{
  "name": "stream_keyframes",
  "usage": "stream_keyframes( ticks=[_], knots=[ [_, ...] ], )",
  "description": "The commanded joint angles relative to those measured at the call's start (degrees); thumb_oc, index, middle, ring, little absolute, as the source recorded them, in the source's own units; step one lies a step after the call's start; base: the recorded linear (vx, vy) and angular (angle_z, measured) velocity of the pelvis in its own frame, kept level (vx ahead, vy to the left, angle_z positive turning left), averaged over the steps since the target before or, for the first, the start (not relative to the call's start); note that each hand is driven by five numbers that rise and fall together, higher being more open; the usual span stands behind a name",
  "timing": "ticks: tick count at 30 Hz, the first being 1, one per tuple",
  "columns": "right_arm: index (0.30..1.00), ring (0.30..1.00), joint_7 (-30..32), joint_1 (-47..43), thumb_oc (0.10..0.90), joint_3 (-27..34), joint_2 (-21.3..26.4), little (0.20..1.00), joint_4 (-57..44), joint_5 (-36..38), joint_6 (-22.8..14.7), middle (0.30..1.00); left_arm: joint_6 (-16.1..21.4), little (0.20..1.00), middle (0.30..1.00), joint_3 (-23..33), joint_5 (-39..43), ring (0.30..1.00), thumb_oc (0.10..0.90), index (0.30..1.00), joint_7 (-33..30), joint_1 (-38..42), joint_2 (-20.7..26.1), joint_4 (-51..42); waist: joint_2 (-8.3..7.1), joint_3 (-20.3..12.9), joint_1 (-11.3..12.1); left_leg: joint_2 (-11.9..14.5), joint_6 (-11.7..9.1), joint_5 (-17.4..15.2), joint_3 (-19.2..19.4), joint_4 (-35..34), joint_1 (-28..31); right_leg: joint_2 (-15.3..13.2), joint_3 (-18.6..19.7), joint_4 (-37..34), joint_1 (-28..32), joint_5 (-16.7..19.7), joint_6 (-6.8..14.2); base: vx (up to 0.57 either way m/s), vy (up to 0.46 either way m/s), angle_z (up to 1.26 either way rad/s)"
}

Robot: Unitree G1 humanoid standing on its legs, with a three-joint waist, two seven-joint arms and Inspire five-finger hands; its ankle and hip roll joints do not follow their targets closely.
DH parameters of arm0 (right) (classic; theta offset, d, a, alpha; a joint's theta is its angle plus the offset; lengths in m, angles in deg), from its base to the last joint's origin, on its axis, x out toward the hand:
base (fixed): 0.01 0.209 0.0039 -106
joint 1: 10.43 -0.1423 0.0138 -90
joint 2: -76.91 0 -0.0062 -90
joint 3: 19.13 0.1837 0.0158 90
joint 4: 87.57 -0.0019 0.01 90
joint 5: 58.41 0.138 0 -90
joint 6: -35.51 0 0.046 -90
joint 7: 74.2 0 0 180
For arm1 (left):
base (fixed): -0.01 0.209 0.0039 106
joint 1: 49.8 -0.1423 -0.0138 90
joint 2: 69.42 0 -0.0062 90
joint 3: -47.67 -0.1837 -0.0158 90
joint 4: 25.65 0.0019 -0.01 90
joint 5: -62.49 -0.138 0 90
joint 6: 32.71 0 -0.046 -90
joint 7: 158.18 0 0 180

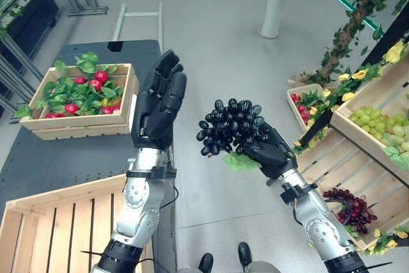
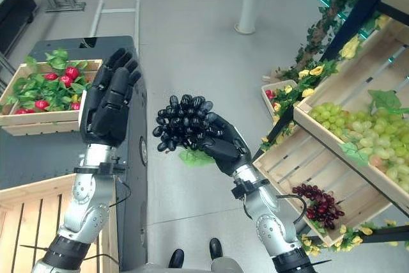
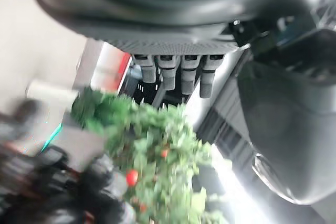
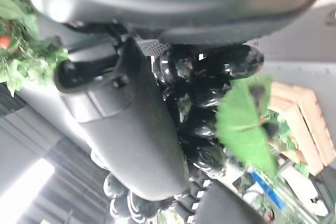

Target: Pick up the fruits from the basket on one side to the basket on the other side

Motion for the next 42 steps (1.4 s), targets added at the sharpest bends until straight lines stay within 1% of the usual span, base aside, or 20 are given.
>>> stream_keyframes(
  ticks=[1, 5, 8, 9, 11, 12, 13, 14, 16, 17, 19, 20, 23, 27, 30, 31, 33, 36, 38, 42],
  knots=[
    [0.3, 0.3, -4.2, -4.7, 0.4, 3.1, -2.2, 0.3, -7.0, 2.6, -9.7, 0.3, 4.9, 0.9, 0.9, 1.8, 0.5, 0.9, 0.8, 0.9, 3.3, 3.8, 0.6, -1.6, 1.34, -5.4, 0.1, 1.4, -2.2, -0.5, 1.3, 0.2, -3.4, 2.5, -2.5, 1.7, 2.4, 0.3, -2.2, 0.0, 0.29, -0.47],
    [0.3, 0.3, -5.0, -3.9, 0.4, 2.8, -2.7, 0.3, -7.1, 1.5, -10.5, 0.3, 4.5, 0.9, 0.9, 1.5, 1.8, 0.9, 0.8, 0.9, 4.2, 3.7, 1.0, -1.4, 1.76, -3.9, -0.7, 0.5, -0.9, -1.8, 4.5, 0.7, -2.8, 1.3, -1.7, 4.0, -0.2, 1.4, -0.8, 0.01, 0.278, -0.49],
    [0.3, 0.3, -5.8, -3.2, 0.4, 2.9, -3.1, 0.3, -7.1, 1.6, -10.3, 0.3, 4.2, 0.9, 0.9, 0.9, 0.6, 0.9, 0.8, 0.9, 4.4, 3.4, 0.9, -0.8, 1.56, -3.2, -1.1, 0.3, -0.4, -2.5, 6.3, 0.4, -2.1, -0.1, -2.6, 2.8, -1.5, 3.6, 0.5, 0.0, 0.158, -0.56],
    [0.3, 0.3, -6.2, -3.4, 0.4, 3.0, -2.8, 0.3, -7.2, 2.1, -9.6, 0.3, 4.2, 0.9, 0.9, 0.7, 0.6, 0.9, 0.8, 0.9, 3.9, 3.6, 1.1, -0.5, 1.49, -3.0, -1.1, 0.7, -0.3, -2.6, 7.6, 0.1, -1.9, -0.4, -4.0, 3.6, -2.6, 3.8, 0.9, -0.04, 0.113, -0.65],
    [0.3, 0.3, -7.0, -4.0, 0.4, 3.2, -2.3, 0.3, -6.6, 2.8, -8.9, 0.3, 4.6, 0.9, 0.9, 0.8, 0.1, 0.9, 0.8, 0.9, 3.6, 3.8, 1.4, 0.1, 1.63, -2.8, -0.8, 1.2, -0.2, -2.3, 8.8, -0.1, -2.1, -0.4, -6.3, 6.1, -3.0, 2.4, 0.8, -0.07, 0.09, -0.67],
    [0.3, 0.3, -8.4, -4.8, 0.4, 3.4, -1.3, 0.3, -5.3, 3.9, -8.3, 0.3, 4.9, 0.9, 0.9, 0.7, -0.1, 0.9, 0.8, 0.9, 2.9, 4.1, 2.0, 0.3, 2.05, -2.5, -0.7, 1.9, 0.0, -1.8, 10.2, 0.0, -2.6, 0.8, -8.1, 13.2, -3.8, 0.0, 0.5, -0.07, 0.071, -0.66],
    [0.3, 0.3, -8.6, -4.8, 0.4, 3.5, -1.2, 0.3, -5.2, 4.1, -8.3, 0.3, 4.9, 0.9, 0.9, 0.6, 0.1, 0.9, 0.8, 0.9, 2.6, 4.1, 2.1, 0.3, 2.04, -2.5, -0.6, 1.9, 0.0, -1.7, 10.3, 0.1, -2.7, 0.9, -8.1, 14.4, -4.2, -0.6, 0.4, -0.09, 0.082, -0.77],
    [0.3, 0.3, -9.0, -4.8, 0.4, 3.2, -0.6, 0.3, -4.7, 4.5, -7.8, 0.3, 4.8, 0.9, 0.9, 0.6, 0.5, 0.9, 0.8, 0.9, 1.6, 3.9, 2.4, 0.1, 1.98, -2.3, -0.2, 2.0, 0.5, -1.4, 11.0, 0.4, -3.3, 1.2, -10.1, 19.7, -4.7, -2.0, 0.1, -0.06, 0.031, -0.52],
    [0.3, 0.3, -10.7, -4.5, 0.4, 2.7, -0.4, 0.3, -4.1, 5.0, -7.0, 0.3, 5.0, 0.9, 0.9, 1.3, 0.0, 0.9, 0.8, 0.9, 1.2, 3.0, 2.6, -0.4, 1.42, -2.4, 0.9, 2.3, 1.0, -1.7, 12.1, 1.5, -4.2, -0.3, -12.9, 20.0, -3.7, -2.2, -0.5, -0.07, -0.03, -0.49],
    [0.3, 0.3, -11.8, -3.8, 0.4, 2.2, -0.7, 0.3, -3.9, 5.1, -6.9, 0.3, 5.0, 0.9, 0.9, 1.9, -0.8, 0.9, 0.8, 0.9, 1.3, 2.0, 2.8, -1.0, 0.79, -2.9, 2.3, 2.7, 0.8, -2.1, 13.2, 2.5, -5.2, -2.9, -15.7, 17.6, -1.9, -1.7, -0.8, -0.05, -0.084, -0.49],
    [0.3, 0.3, -12.5, -3.5, 0.4, 1.9, -0.8, 0.3, -3.7, 5.2, -6.6, 0.3, 4.8, 0.9, 0.9, 2.3, -1.1, 0.9, 0.8, 0.9, 1.1, 1.5, 2.9, -1.3, 0.37, -3.4, 3.2, 3.0, 0.6, -2.4, 13.5, 2.8, -5.4, -4.3, -16.9, 14.2, 0.0, -1.6, -0.9, -0.01, -0.14, -0.61],
    [0.3, 0.3, -12.2, -3.6, 0.4, 1.8, -0.8, 0.3, -3.3, 5.6, -6.1, 0.3, 4.7, 0.9, 0.9, 2.6, -1.2, 0.9, 0.8, 0.9, 0.9, 1.2, 2.9, -0.8, -0.06, -4.1, 4.1, 3.6, -0.1, -2.4, 13.7, 2.2, -5.3, -5.9, -17.8, 8.1, 2.7, -1.0, -0.8, 0.02, -0.183, -0.56],
    [0.3, 0.3, -10.9, -5.1, 0.4, 1.2, -1.1, 0.3, -3.0, 4.7, -4.4, 0.3, 6.0, 0.9, 0.9, 3.1, -1.1, 0.9, 0.8, 0.9, 0.1, 0.9, 2.5, -0.1, -0.33, -4.8, 4.5, 5.0, -1.6, -2.7, 15.4, 1.3, -4.3, -8.0, -17.3, 0.8, 3.7, 2.6, 0.5, 0.02, -0.221, -0.6],
    [0.3, 0.3, -10.5, -5.9, 0.4, 1.0, -0.7, 0.3, -1.4, 4.5, -1.5, 0.3, 7.1, 0.9, 0.9, 3.9, -2.1, 0.9, 0.8, 0.9, -1.4, 0.6, 2.2, 0.1, -0.27, -4.9, 3.9, 7.1, -2.7, -2.8, 16.5, 0.9, -3.6, -7.0, -15.3, 0.2, 3.5, 1.6, 1.0, 0.03, -0.262, -0.55],
    [0.3, 0.3, -11.7, -4.6, 0.4, 2.2, 0.4, 0.3, -0.4, 3.4, 1.2, 0.3, 7.4, 0.9, 0.9, 5.1, -2.5, 0.9, 0.8, 0.9, -2.9, 0.0, 2.0, -0.5, -0.77, -4.3, 3.4, 8.8, -4.0, -3.0, 16.8, 4.2, -5.4, -5.1, -15.3, 2.5, 2.7, -0.8, -0.1, 0.02, -0.307, -0.33],
    [0.3, 0.3, -12.1, -4.0, 0.4, 2.3, 1.5, 0.3, 0.1, 0.2, 1.6, 0.3, 8.2, 0.9, 0.9, 5.4, -1.9, 0.9, 0.8, 0.9, -3.2, -0.2, 2.0, -0.4, -1.14, -3.6, 3.1, 9.4, -4.4, -2.8, 16.6, 5.5, -6.1, -4.5, -15.6, 3.1, 2.4, -1.3, -0.8, -0.01, -0.255, -0.11],
    [0.3, 0.3, -13.3, -4.1, 0.4, 2.0, 2.8, 0.3, 0.8, -2.9, 1.7, 0.3, 8.5, 0.9, 0.9, 5.7, -2.3, 0.9, 0.8, 0.9, -3.5, 0.2, 1.8, -0.7, -1.42, -3.0, 3.1, 9.7, -4.7, -2.4, 16.1, 5.8, -6.9, -4.1, -16.2, 3.2, 2.0, -1.5, -1.3, -0.03, -0.169, 0.06],
    [0.3, 0.3, -13.7, -5.2, 0.4, 1.8, 4.9, 0.3, 3.3, -1.0, 1.1, 0.3, 9.3, 0.9, 0.9, 5.0, -2.1, 0.9, 0.8, 0.9, -3.8, 1.7, 2.4, -0.5, -2.31, -1.6, 3.8, 10.5, -5.6, -1.2, 14.7, 6.1, -9.8, -2.9, -17.5, 4.1, 0.1, -2.2, -2.2, -0.1, -0.182, 0.18],
    [0.3, 0.3, -14.0, -7.1, 0.4, 1.2, 4.9, 0.3, 6.0, 0.2, 0.0, 0.3, 9.3, 0.9, 0.9, 4.7, -2.6, 0.9, 0.8, 0.9, -3.0, 3.1, 2.8, 0.1, -3.1, -0.6, 4.3, 10.4, -5.9, -0.8, 13.6, 6.1, -10.8, -2.5, -18.3, 4.1, -0.3, -2.3, -2.4, -0.06, -0.15, 0.34],
    [0.3, 0.3, -14.1, -10.2, 0.4, -0.3, 4.6, 0.3, 11.1, 1.4, -1.8, 0.3, 8.4, 0.9, 0.9, 4.2, -1.4, 0.9, 0.8, 0.9, -1.4, 4.0, 3.8, -0.9, -3.82, 1.6, 5.9, 9.7, -6.2, -0.9, 11.5, 8.0, -12.7, -1.9, -19.9, 6.4, -1.2, -3.5, -3.1, -0.02, -0.086, 0.26]
  ],
)
